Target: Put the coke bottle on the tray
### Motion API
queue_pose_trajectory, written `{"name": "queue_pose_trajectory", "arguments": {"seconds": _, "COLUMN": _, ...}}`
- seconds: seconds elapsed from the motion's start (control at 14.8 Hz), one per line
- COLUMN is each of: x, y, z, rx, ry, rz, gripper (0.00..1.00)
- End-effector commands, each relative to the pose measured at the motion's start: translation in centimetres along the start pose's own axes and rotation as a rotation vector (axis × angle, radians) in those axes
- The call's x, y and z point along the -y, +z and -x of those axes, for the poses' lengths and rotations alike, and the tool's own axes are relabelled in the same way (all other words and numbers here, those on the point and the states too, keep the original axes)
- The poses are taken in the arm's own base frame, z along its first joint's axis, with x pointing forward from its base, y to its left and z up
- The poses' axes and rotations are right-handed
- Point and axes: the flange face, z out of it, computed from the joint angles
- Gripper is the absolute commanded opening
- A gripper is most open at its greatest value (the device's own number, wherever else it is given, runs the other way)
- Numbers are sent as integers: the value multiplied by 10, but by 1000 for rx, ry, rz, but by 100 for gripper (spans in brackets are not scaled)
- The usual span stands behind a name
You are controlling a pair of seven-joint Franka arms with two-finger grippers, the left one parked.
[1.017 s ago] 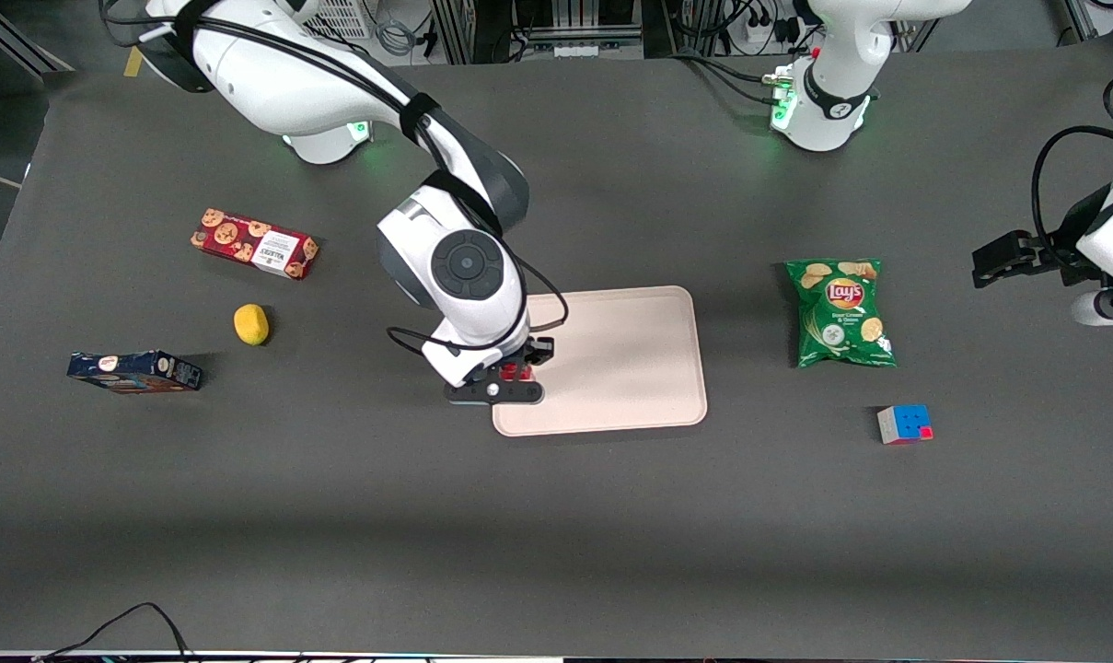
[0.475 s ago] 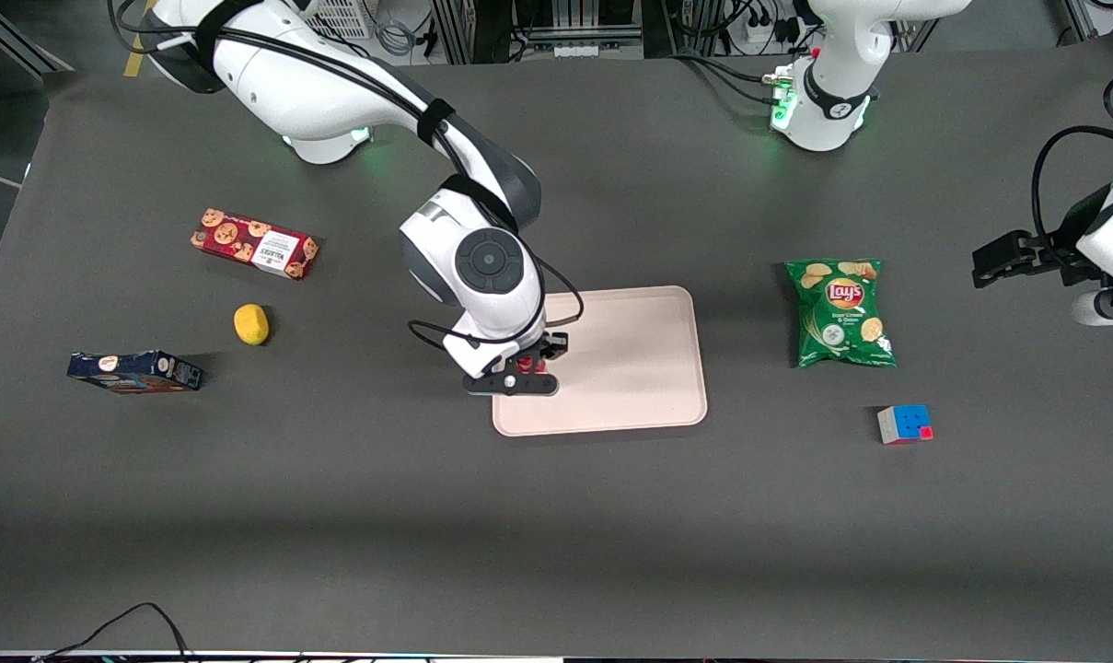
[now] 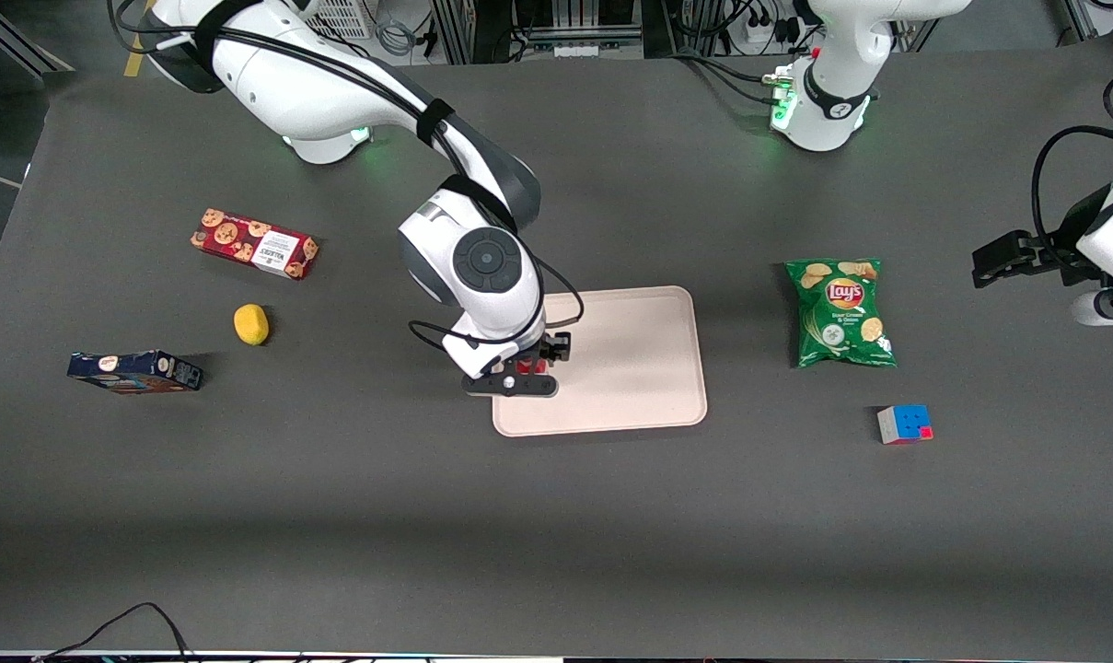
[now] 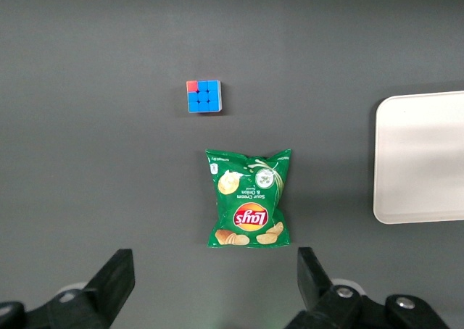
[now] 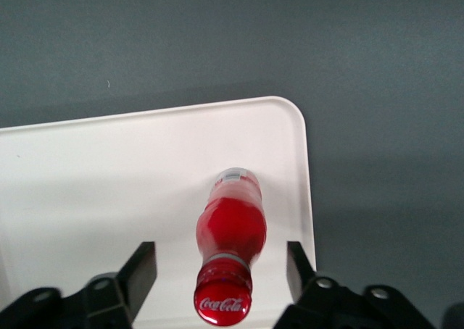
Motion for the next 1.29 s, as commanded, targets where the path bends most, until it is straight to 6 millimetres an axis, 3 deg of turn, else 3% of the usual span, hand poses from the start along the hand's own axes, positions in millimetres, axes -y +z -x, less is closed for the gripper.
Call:
{"name": "queue_pose_trajectory", "arguments": {"seconds": 0.0, "x": -17, "y": -56, "z": -9, "rx": -67, "ry": 56, "rz": -21, "gripper": 100}}
{"name": "queue_pose_trajectory", "arguments": {"seconds": 0.27, "x": -91, "y": -141, "z": -12, "rx": -142, "ry": 79, "rz": -20, "gripper": 100}}
{"name": "queue_pose_trajectory", "arguments": {"seconds": 0.61, "x": -220, "y": -224, "z": 11, "rx": -189, "ry": 27, "rz": -43, "gripper": 100}}
{"name": "queue_pose_trajectory", "arguments": {"seconds": 0.88, "x": -336, "y": -255, "z": 52, "rx": -207, "ry": -27, "rz": -37, "gripper": 100}}
{"name": "queue_pose_trajectory", "arguments": {"seconds": 1.22, "x": -440, "y": -278, "z": 81, "rx": -129, "ry": -24, "rz": -38, "gripper": 100}}
